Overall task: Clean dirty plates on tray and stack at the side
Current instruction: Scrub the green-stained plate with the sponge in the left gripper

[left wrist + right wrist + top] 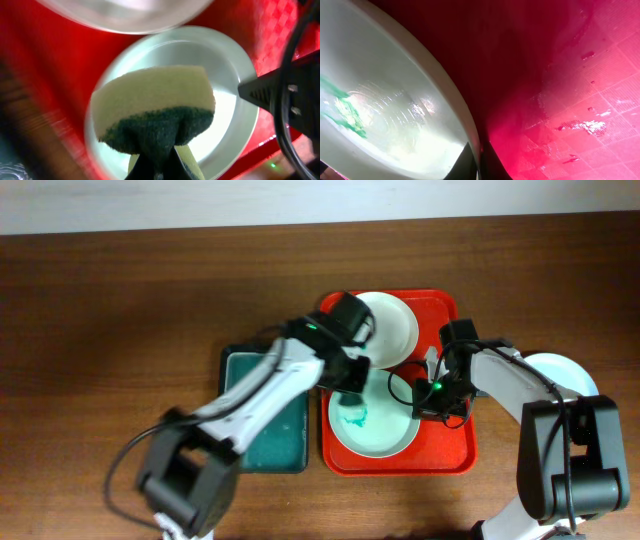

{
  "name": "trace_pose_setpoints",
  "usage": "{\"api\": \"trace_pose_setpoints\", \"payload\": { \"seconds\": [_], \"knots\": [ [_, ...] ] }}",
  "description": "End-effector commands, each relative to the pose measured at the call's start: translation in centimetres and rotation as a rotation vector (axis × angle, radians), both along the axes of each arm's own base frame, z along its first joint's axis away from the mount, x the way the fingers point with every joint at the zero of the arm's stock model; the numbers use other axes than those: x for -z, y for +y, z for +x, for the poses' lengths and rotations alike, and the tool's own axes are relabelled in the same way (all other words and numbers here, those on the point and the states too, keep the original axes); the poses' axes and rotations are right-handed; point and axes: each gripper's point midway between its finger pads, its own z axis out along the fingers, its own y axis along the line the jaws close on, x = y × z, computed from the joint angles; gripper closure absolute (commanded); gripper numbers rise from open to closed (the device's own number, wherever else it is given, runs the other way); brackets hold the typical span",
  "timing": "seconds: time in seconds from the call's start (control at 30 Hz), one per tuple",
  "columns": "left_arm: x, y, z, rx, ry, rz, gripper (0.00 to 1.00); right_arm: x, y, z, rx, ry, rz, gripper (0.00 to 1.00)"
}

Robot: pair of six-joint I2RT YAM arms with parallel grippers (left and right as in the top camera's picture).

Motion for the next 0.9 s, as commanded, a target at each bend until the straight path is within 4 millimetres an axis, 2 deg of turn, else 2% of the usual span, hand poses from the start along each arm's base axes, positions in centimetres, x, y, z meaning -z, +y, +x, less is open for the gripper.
{"api": "trace_pose_setpoints", "payload": {
  "seconds": [0.0, 0.07, 0.13, 0.2, 0.27, 0.33, 0.43, 0.53, 0.57, 0.63, 0.73, 0.87],
  "knots": [
    [4.3, -4.1, -2.4, 0.073, 0.107, -0.054, 1.00, 1.5, -1.1, -1.3, 0.007, 0.050, -0.064, 0.96],
    [6.5, -4.5, -3.1, 0.074, 0.139, -0.024, 1.00, 1.5, -1.1, -1.3, 0.006, 0.051, -0.064, 0.95],
    [8.7, -3.5, -3.0, 0.006, 0.175, 0.037, 1.00, 1.5, -1.1, -1.4, 0.006, 0.054, -0.064, 0.95],
    [9.9, -0.2, -1.7, -0.083, 0.129, 0.190, 1.00, 1.5, -1.1, -1.4, 0.006, 0.054, -0.064, 0.95],
    [10.0, 4.2, -0.1, -0.143, 0.050, 0.378, 1.00, 1.5, -1.1, -1.4, 0.006, 0.054, -0.064, 0.95],
    [9.8, 7.4, 0.8, -0.177, 0.014, 0.495, 1.00, 1.5, -1.1, -1.4, 0.006, 0.054, -0.064, 0.95],
    [9.7, 8.3, 1.2, -0.194, 0.012, 0.515, 1.00, 1.5, -1.1, -1.4, 0.006, 0.054, -0.064, 0.95],
    [10.0, 6.1, -0.5, -0.171, 0.116, 0.404, 1.00, 1.5, -1.1, -1.5, 0.006, 0.058, -0.065, 0.96],
    [10.1, 4.9, -1.1, -0.161, 0.158, 0.343, 1.00, 1.5, -1.1, -1.5, 0.006, 0.059, -0.065, 0.96],
    [9.7, 1.1, -1.8, -0.133, 0.236, 0.146, 1.00, 1.5, -1.1, -1.5, 0.006, 0.059, -0.065, 0.96],
    [8.5, -3.1, -0.4, -0.093, 0.216, -0.065, 1.00, 1.5, -1.1, -1.5, 0.006, 0.060, -0.065, 0.96],
    [7.6, -5.3, 1.1, -0.076, 0.152, -0.164, 1.00, 1.5, -1.1, -1.5, 0.006, 0.061, -0.067, 0.96]
  ]
}}
